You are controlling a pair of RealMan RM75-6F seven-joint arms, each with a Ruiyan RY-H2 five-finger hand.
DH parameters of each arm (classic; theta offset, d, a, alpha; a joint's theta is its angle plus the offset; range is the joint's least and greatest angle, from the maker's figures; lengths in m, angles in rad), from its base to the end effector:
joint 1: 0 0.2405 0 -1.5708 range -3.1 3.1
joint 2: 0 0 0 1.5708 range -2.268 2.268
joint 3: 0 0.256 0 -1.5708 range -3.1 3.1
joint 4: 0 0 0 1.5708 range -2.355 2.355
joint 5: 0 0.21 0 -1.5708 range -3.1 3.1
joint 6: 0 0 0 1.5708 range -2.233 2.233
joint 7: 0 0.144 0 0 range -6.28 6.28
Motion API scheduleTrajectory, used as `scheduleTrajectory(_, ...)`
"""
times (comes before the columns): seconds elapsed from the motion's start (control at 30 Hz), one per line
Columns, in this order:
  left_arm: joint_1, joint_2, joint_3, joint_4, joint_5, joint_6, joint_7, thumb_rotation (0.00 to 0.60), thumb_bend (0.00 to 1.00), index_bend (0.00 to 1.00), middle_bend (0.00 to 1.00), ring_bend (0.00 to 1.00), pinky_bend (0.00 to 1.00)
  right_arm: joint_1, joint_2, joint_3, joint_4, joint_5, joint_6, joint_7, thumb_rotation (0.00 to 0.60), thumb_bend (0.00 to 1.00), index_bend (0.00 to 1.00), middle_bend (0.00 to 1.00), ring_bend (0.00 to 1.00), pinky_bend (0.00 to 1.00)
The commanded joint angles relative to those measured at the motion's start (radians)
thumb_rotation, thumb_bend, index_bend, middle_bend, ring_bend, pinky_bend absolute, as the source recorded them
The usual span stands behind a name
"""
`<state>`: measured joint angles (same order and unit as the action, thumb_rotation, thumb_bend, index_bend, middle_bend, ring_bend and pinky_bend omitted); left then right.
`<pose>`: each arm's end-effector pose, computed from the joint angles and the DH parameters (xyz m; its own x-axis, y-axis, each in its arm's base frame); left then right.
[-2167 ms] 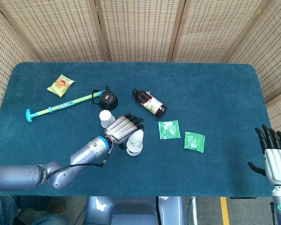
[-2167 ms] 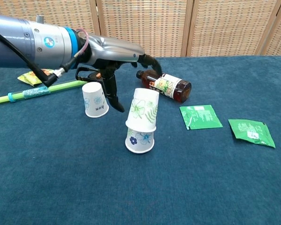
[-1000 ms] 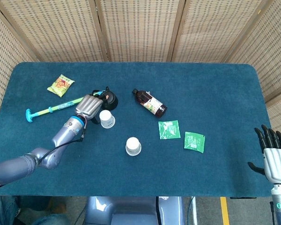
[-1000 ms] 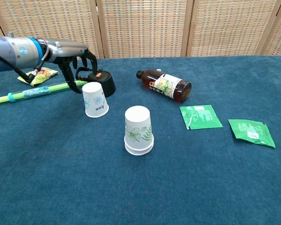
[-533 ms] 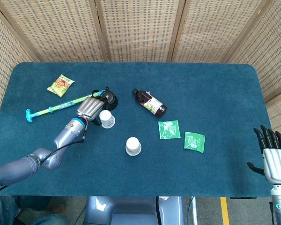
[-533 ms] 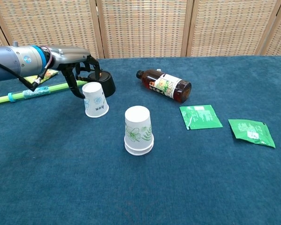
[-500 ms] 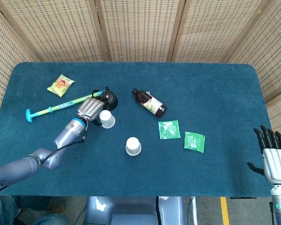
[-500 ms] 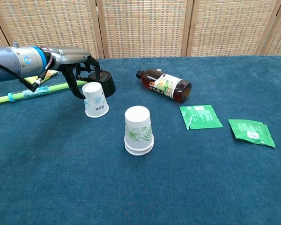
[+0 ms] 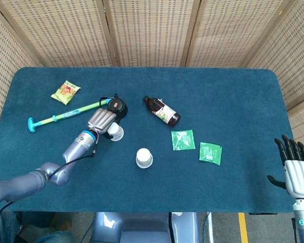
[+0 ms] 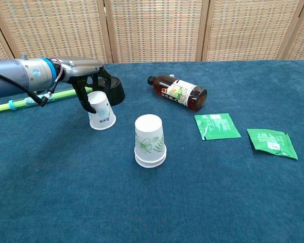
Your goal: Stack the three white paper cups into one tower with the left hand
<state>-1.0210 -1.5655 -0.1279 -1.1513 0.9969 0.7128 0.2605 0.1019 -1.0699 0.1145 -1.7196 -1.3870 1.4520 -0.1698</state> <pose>-0.1305 0.4290 -0.0154 0.6170 0.2651 0.7410 0.7632 -0.4314 -0.4811 -0.3004 -0.1973 0.1747 0.4790 0.0171 0.8776 -0.8760 0.0731 0.4767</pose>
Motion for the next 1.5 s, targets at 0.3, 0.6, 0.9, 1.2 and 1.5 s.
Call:
scheduleTrajectory(0.3, 0.018, 0.012, -0.028, -0.03, -0.003, 0.027, 0.006, 0.6, 0.42, 0.56, 0.35, 0.45, 0.61, -0.001, 0.005, 0.0, -0.002, -0.003, 0.003, 0.011, 0.6, 0.0, 0.0, 0.0, 0.0, 0.0)
scheduleTrajectory(0.6, 0.028, 0.18, -0.108, -0.299, 0.042, 0.089, -0.034, 0.6, 0.41, 0.56, 0.35, 0.45, 0.61, -0.003, 0.011, 0.001, -0.005, -0.006, 0.007, 0.021, 0.6, 0.0, 0.0, 0.0, 0.0, 0.0)
scheduleTrajectory(0.9, 0.03, 0.366, -0.14, -0.639, 0.079, 0.071, -0.046, 0.6, 0.39, 0.56, 0.35, 0.45, 0.6, -0.007, 0.015, -0.001, -0.011, -0.014, 0.016, 0.025, 0.6, 0.0, 0.0, 0.0, 0.0, 0.0)
scheduleTrajectory(1.2, -0.014, 0.373, -0.09, -0.737, 0.015, 0.067, 0.089, 0.6, 0.38, 0.55, 0.35, 0.45, 0.6, -0.012, 0.021, -0.002, -0.016, -0.022, 0.025, 0.034, 0.6, 0.0, 0.0, 0.0, 0.0, 0.0)
scheduleTrajectory(1.5, -0.072, 0.3, -0.066, -0.679, -0.109, 0.061, 0.141, 0.6, 0.37, 0.55, 0.35, 0.45, 0.6, -0.013, 0.024, -0.003, -0.017, -0.024, 0.025, 0.04, 0.6, 0.0, 0.0, 0.0, 0.0, 0.0)
